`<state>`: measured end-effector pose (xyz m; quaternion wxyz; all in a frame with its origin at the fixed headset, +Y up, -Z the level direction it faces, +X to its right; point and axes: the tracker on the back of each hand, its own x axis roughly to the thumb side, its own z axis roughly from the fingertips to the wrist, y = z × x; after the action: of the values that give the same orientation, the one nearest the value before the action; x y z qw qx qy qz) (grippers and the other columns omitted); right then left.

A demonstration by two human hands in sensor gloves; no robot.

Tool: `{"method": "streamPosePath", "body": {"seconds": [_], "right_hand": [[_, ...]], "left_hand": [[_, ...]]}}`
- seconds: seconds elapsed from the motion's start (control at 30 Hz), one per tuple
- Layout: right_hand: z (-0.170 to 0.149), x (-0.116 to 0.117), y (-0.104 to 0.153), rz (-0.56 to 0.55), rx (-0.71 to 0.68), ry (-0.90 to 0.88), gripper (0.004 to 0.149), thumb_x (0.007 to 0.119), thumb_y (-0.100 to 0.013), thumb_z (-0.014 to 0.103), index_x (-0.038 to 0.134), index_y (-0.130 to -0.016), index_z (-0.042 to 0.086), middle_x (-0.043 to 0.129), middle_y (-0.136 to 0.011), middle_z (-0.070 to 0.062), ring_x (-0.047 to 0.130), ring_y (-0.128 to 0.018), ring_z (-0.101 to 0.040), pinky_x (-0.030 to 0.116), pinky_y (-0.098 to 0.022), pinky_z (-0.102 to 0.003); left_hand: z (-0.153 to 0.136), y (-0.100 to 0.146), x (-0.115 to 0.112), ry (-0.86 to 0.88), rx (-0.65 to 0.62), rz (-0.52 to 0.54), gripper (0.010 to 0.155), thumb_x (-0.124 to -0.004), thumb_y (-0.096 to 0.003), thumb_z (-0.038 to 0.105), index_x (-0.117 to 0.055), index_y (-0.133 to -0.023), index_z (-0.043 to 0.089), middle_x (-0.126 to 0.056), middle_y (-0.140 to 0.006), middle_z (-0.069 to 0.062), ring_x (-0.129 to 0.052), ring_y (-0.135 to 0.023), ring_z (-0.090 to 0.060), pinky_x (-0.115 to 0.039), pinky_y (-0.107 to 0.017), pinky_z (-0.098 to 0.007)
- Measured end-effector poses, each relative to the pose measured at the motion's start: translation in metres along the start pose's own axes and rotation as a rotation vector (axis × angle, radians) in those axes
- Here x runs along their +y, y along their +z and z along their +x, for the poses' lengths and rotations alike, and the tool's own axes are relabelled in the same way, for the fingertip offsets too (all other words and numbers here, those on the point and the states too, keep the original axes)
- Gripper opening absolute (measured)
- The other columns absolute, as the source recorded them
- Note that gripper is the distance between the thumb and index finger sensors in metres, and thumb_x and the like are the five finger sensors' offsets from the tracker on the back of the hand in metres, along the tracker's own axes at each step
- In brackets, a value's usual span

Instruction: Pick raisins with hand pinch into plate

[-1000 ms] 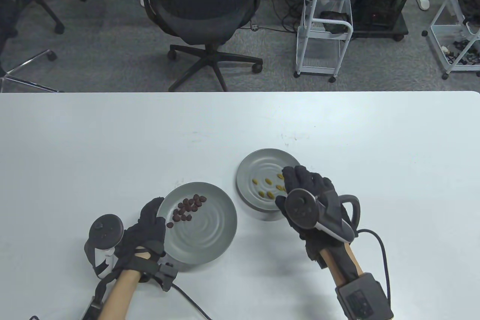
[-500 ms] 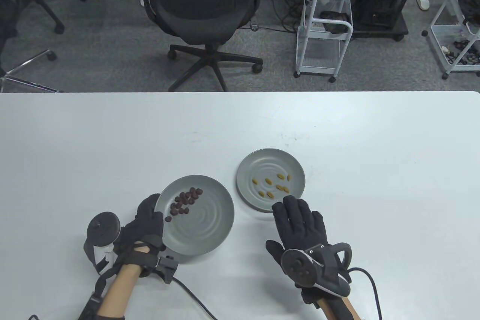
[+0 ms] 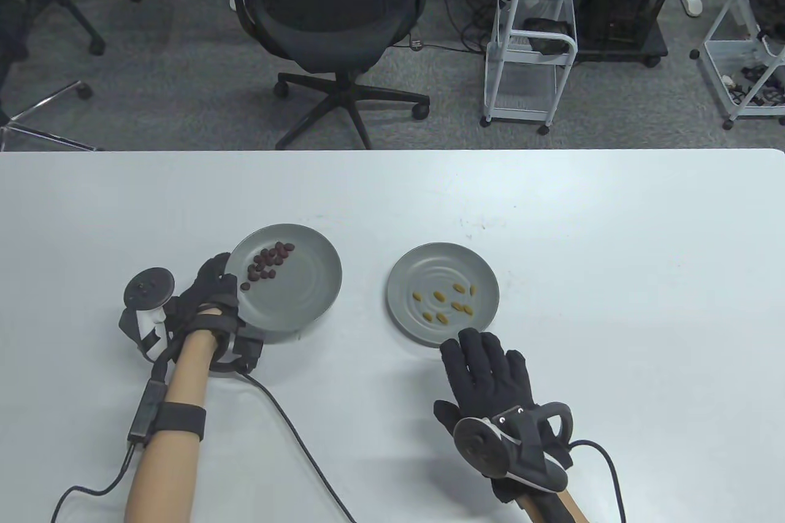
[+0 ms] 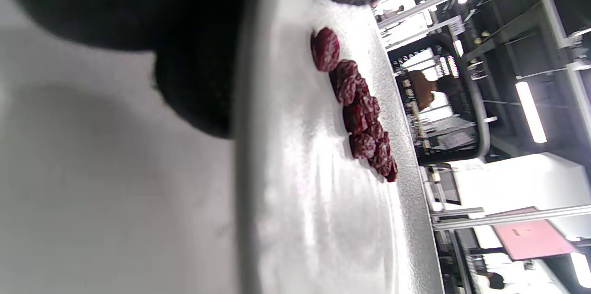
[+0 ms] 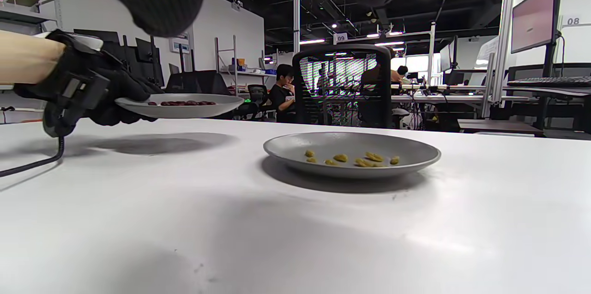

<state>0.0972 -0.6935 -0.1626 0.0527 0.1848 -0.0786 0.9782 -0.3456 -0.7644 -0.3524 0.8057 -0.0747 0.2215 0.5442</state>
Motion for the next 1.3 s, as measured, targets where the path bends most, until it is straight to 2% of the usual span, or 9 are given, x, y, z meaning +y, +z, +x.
{"method": "streamPosePath", "body": {"seconds": [0.23, 0.6, 0.87, 1.3], "right_hand": [[0.002, 0.001, 0.002, 0.01, -0.013, -0.026, 0.086, 0.071, -0.053, 0.054, 0.033, -0.119, 0.013, 0.034, -0.122, -0.022, 0.046, -0.11, -0.051, 0.049, -0.072, -0.072], [0.009, 0.006, 0.002, 0.021, -0.037, -0.031, 0.086, 0.071, -0.053, 0.053, 0.032, -0.119, 0.014, 0.035, -0.122, -0.021, 0.047, -0.109, -0.051, 0.049, -0.072, -0.071], [0.012, 0.009, 0.002, 0.04, -0.046, -0.037, 0.086, 0.07, -0.053, 0.053, 0.032, -0.118, 0.014, 0.035, -0.122, -0.021, 0.047, -0.109, -0.05, 0.05, -0.072, -0.071], [0.013, 0.012, 0.001, 0.076, -0.056, -0.078, 0.086, 0.07, -0.053, 0.053, 0.031, -0.118, 0.013, 0.035, -0.122, -0.022, 0.048, -0.109, -0.05, 0.05, -0.072, -0.071]], "left_hand": [[0.008, -0.025, 0.005, -0.118, 0.056, 0.016, 0.056, -0.071, -0.0507, 0.034, -0.063, -0.107, 0.032, -0.092, -0.083, -0.012, -0.109, -0.031, -0.027, -0.094, -0.019, -0.039], [0.008, -0.035, 0.002, -0.128, 0.105, 0.005, 0.056, -0.071, -0.0505, 0.033, -0.064, -0.106, 0.032, -0.093, -0.083, -0.013, -0.109, -0.032, -0.028, -0.094, -0.019, -0.039], [0.006, -0.034, 0.001, -0.121, 0.117, -0.007, 0.057, -0.071, -0.051, 0.032, -0.064, -0.108, 0.032, -0.093, -0.085, -0.015, -0.108, -0.038, -0.031, -0.093, -0.024, -0.043], [-0.003, -0.012, 0.013, -0.072, 0.066, 0.019, 0.062, -0.072, -0.0501, 0.039, -0.063, -0.109, 0.019, -0.085, -0.096, -0.024, -0.103, -0.057, -0.039, -0.088, -0.035, -0.055]]}}
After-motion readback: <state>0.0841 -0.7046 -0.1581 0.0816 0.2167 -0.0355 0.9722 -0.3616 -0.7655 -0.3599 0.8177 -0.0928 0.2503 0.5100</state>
